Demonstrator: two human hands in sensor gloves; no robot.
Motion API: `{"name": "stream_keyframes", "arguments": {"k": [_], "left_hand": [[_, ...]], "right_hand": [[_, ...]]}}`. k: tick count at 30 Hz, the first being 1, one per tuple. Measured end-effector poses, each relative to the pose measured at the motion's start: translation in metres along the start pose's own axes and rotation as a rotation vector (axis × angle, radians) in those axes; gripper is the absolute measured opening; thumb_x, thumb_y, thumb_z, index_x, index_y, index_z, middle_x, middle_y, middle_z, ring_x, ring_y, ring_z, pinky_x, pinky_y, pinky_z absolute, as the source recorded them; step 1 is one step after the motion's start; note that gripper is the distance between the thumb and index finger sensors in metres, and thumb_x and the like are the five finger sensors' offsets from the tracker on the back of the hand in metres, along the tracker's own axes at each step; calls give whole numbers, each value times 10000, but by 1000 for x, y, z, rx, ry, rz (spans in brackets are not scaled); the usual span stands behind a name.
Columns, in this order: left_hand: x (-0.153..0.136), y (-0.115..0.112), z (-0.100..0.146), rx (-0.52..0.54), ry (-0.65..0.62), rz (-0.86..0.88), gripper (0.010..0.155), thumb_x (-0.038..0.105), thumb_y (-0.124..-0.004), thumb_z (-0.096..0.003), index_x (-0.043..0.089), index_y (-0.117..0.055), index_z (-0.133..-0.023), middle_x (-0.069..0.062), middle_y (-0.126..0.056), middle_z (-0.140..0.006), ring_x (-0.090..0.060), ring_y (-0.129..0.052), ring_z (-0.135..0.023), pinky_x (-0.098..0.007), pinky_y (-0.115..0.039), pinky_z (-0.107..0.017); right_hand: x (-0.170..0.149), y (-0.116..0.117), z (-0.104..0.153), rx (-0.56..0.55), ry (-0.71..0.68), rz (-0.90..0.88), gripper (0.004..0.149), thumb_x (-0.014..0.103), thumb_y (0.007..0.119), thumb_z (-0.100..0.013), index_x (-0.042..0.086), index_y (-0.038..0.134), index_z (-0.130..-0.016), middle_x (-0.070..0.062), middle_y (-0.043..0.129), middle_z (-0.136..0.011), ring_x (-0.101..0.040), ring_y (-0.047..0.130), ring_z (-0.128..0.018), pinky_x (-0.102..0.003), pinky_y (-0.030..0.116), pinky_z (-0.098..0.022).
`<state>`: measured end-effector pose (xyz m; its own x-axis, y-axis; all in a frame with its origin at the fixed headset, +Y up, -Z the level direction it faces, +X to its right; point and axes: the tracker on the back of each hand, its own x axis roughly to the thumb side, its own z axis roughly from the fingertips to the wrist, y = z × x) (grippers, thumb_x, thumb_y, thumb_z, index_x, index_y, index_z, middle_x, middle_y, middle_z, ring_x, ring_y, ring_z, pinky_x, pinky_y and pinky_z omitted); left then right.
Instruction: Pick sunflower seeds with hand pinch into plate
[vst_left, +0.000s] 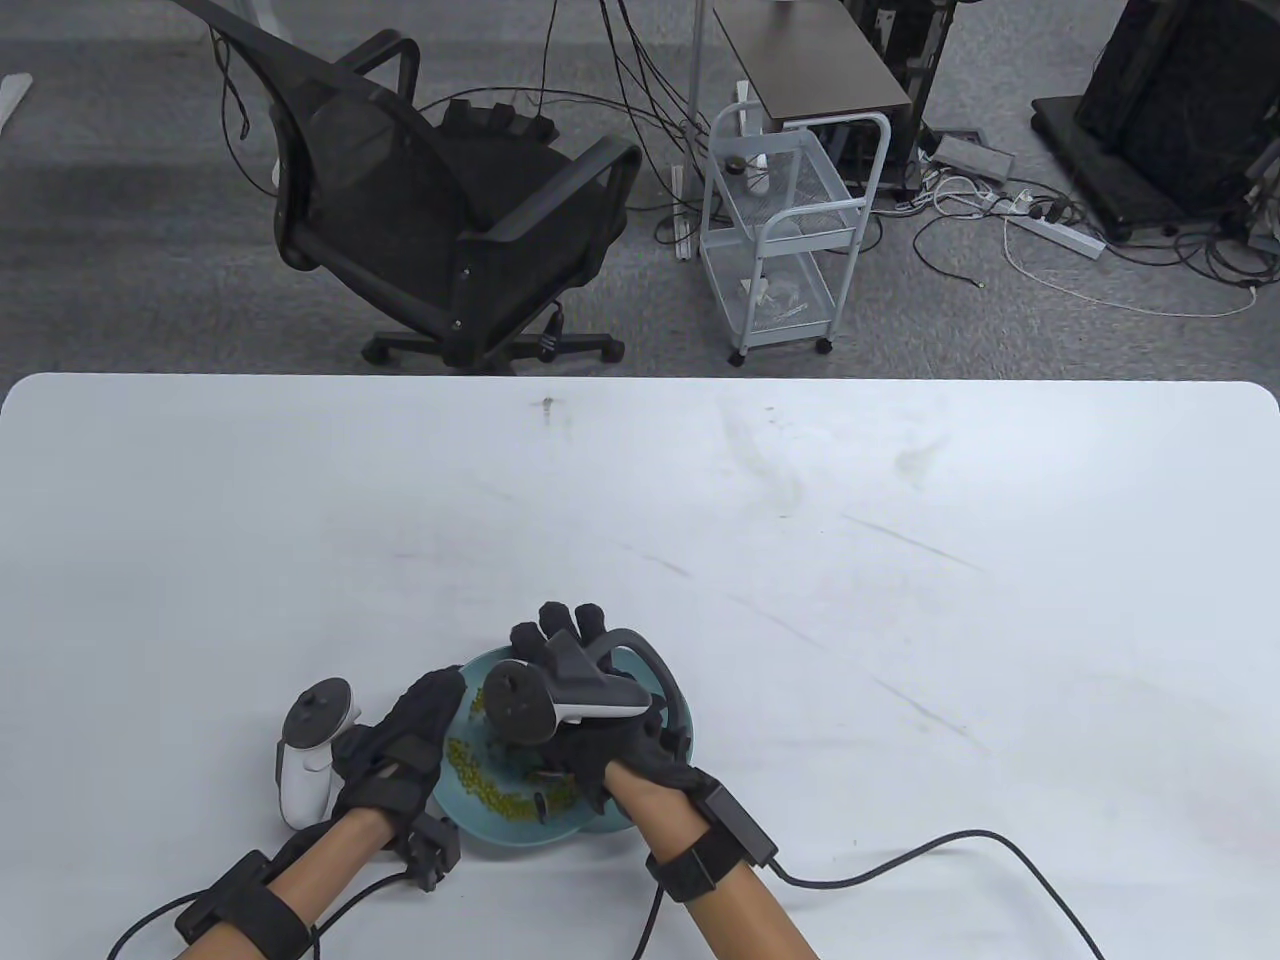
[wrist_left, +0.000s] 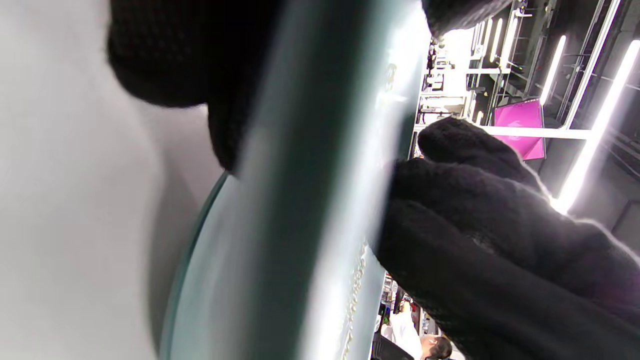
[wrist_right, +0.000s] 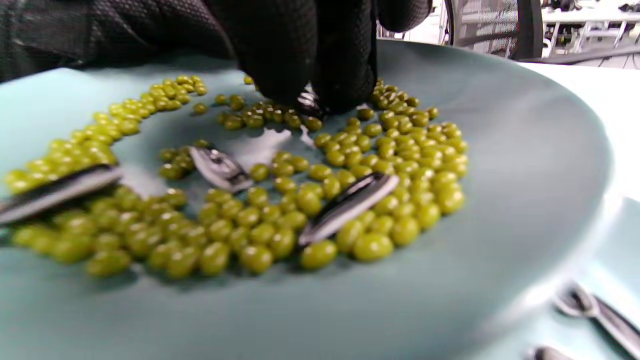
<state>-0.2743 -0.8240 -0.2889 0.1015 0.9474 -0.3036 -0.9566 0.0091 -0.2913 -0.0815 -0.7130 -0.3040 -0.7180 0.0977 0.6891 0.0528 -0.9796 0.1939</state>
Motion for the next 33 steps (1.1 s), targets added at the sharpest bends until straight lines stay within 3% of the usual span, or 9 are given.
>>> {"name": "stream_keyframes", "arguments": {"k": [3, 6, 33], "left_hand": [[0, -2, 0, -18, -15, 3, 494, 529, -558, -624, 252, -518, -1031, -51, -900, -774, -204, -1051, -402, -365, -867, -348], [0, -4, 0, -33, -13, 0, 493, 530, -556, -626, 255, -514, -1033, -51, -897, -778, -205, -1049, -407, -366, -865, -353], [0, -5, 1, -14, 1, -3, 498, 522, -569, -621, 242, -519, -1030, -72, -892, -776, -227, -1044, -405, -380, -858, -353]], "right_hand": [[3, -1, 1, -36, 17, 46, 376, 225, 889, -576, -12, 838, -863, -360, 434, -1146, -687, 291, -999, -825, 245, -636], [4, 0, 2, -24, 27, 66, 440, 227, 891, -575, -30, 794, -918, -367, 401, -1152, -689, 277, -999, -827, 237, -635], [12, 6, 0, -26, -43, 73, 368, 205, 902, -560, -37, 865, -835, -341, 471, -1138, -672, 327, -1003, -817, 278, -642]]}}
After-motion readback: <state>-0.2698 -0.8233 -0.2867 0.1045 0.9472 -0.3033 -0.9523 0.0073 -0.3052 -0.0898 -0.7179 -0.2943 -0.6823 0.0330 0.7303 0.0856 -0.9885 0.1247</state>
